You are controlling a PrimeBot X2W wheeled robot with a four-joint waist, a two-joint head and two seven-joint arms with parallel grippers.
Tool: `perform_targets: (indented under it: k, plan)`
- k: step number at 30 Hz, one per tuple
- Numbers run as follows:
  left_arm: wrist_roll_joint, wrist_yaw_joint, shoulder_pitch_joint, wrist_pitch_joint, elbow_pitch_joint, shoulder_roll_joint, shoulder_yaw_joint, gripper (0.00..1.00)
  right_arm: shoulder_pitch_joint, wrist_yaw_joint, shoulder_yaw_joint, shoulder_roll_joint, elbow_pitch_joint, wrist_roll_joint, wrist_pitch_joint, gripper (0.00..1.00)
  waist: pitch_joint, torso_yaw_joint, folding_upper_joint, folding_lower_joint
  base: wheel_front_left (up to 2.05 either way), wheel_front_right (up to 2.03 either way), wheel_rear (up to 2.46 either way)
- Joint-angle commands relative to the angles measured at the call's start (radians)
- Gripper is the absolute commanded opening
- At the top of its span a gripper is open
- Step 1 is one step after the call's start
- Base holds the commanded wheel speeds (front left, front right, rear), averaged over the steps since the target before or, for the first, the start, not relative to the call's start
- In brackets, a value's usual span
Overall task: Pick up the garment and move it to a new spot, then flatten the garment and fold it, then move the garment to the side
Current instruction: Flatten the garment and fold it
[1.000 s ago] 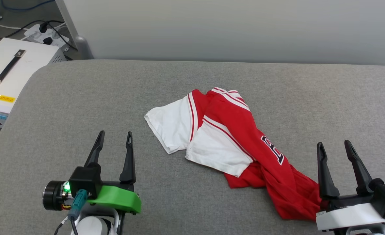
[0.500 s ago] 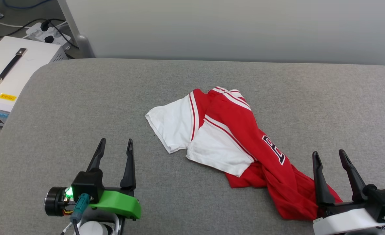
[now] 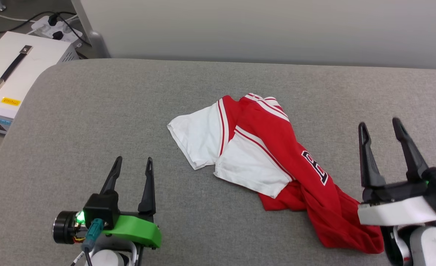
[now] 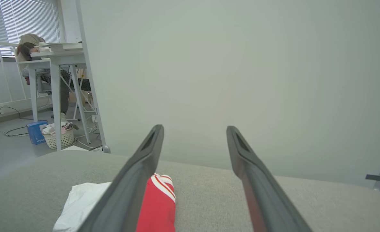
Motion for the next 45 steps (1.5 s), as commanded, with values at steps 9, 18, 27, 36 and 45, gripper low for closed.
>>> perform_targets:
  k: [9,18,27,36,45]
  plan:
    - [0.012,-0.01,-0.035,-0.006,-0.001,-0.011,0.009,1.0,-0.317,-0.001,0.359,-0.285,0.085,0.177,-0.004,1.0,0.046,0.025,0.0,0.0,0.0,0.0,0.0]
    - [0.008,-0.01,-0.071,-0.006,-0.01,-0.014,0.014,1.0,-0.667,-0.001,0.91,-0.5,0.157,0.458,0.347,1.0,0.112,0.042,0.0,0.0,0.0,0.0,0.0]
    - [-0.015,0.0,-0.125,-0.006,-0.016,-0.016,-0.007,1.0,-0.892,-0.001,1.205,-0.526,0.194,0.66,0.752,1.0,0.205,0.08,0.0,0.0,0.0,0.0,0.0]
    - [-0.054,0.025,-0.18,-0.006,-0.02,-0.016,-0.045,1.0,-0.926,-0.001,1.276,-0.472,0.345,0.693,0.799,1.0,0.297,0.131,0.0,0.0,0.0,0.0,0.0]
    - [-0.068,0.04,-0.201,-0.006,0.0,-0.016,-0.06,1.0,-0.829,-0.001,1.279,-0.466,0.373,0.641,0.845,0.0,0.304,0.147,0.0,0.0,0.0,0.0,0.0]
